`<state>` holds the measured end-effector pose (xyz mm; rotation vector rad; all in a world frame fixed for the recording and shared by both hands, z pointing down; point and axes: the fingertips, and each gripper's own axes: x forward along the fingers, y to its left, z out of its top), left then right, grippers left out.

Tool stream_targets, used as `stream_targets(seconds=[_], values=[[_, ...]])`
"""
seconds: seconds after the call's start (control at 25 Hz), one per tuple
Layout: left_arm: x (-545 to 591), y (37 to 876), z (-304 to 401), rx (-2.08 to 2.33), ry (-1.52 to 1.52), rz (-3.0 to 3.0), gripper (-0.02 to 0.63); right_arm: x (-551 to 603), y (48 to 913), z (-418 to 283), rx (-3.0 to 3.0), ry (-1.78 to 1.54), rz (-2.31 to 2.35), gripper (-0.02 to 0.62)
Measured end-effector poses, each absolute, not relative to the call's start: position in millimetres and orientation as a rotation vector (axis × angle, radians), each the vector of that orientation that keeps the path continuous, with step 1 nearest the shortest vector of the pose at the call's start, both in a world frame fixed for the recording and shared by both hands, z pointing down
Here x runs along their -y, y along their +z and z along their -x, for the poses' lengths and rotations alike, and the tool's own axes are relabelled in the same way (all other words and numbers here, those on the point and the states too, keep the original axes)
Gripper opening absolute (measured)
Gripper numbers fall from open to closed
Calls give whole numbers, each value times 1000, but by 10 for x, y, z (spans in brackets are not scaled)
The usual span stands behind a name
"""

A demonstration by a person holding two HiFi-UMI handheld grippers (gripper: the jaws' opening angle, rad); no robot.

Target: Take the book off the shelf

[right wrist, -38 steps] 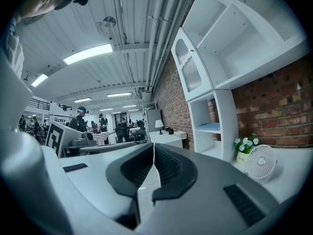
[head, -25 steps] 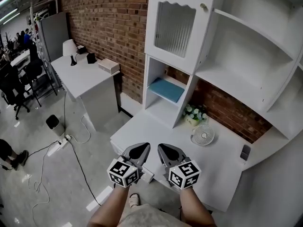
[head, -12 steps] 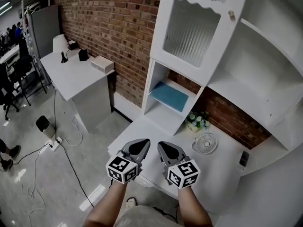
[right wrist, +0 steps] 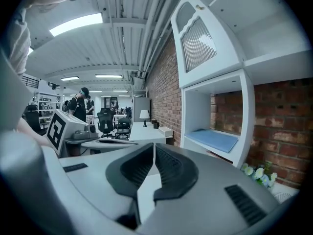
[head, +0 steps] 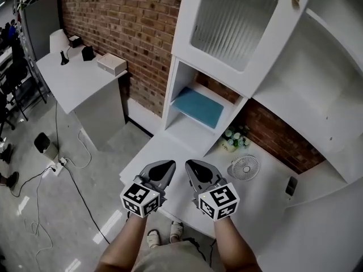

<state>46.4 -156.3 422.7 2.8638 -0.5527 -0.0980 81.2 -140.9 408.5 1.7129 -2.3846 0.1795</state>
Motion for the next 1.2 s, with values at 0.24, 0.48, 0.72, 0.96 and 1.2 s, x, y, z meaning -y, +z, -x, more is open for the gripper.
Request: stream_targets(seconds=[0.24, 0.48, 0.72, 0.96, 1.2], values=[[1792, 4328, -661, 563, -98, -2835, 9, 1726, 4174, -1013, 2295, 67, -1620, 18], [2095, 4422, -839, 565, -112, -2823, 9, 2068, 4258, -1156, 2255, 22, -1562, 18], [2322, 4470, -972, 544, -97, -2832, 9, 2319, 4348, -1146, 2262, 43, -1558, 18], [2526, 4506, -1024, 552, -107, -2818, 9, 2516, 4387, -1148, 2248, 31, -1550, 18], [2706, 4553, -1037, 572, -125, -2804, 10, 2717, 4349, -1210, 2179, -49, -1517, 18]])
